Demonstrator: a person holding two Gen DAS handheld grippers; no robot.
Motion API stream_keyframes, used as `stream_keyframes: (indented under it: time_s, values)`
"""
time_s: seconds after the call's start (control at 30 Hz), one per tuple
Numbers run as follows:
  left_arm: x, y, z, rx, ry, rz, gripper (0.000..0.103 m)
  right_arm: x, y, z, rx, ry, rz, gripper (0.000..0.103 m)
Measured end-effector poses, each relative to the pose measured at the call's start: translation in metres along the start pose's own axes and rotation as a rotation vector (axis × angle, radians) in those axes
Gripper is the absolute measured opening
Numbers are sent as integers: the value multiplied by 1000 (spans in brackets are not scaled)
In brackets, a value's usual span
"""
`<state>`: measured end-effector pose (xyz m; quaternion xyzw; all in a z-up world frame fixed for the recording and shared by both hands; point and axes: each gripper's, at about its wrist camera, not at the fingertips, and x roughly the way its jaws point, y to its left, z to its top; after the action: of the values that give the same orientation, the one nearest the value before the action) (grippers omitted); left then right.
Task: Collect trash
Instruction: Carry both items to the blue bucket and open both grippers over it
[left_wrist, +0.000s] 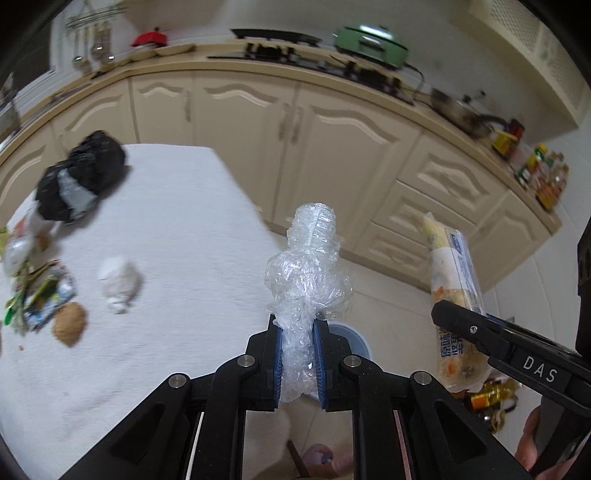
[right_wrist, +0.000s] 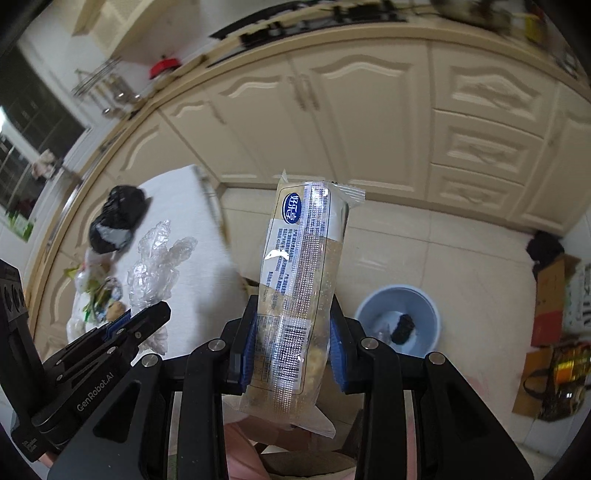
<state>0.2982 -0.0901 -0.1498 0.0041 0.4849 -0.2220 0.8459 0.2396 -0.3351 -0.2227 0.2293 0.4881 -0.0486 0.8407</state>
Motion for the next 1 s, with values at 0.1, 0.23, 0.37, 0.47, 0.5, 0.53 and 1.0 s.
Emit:
stream_keyframes:
  time_s: [0.1, 0.23, 0.37, 0.47, 0.5, 0.53, 1.0]
  values:
    - [25, -27, 6, 47, 41, -26, 11, -5, -40, -3, 69, 1, -37, 33]
    - [61, -59, 17, 116, 93, -55, 11, -11, -87, -7, 151, 0, -87, 33]
    - [103, -88, 27, 179, 157, -62, 11, -13, -120, -10, 204, 10, -130, 33]
    - [128, -105, 35, 198, 192, -74, 11, -11, -141, -13, 244, 21, -140, 33]
    - [135, -109, 37, 208, 198, -65, 11, -10, -146, -14, 254, 25, -138, 33]
    - [141, -114, 38, 215, 203, -56, 11, -9, -152, -14, 267, 31, -137, 33]
    - [200, -129, 61, 190, 248, 43, 86, 4, -177, -21, 331, 55, -143, 36]
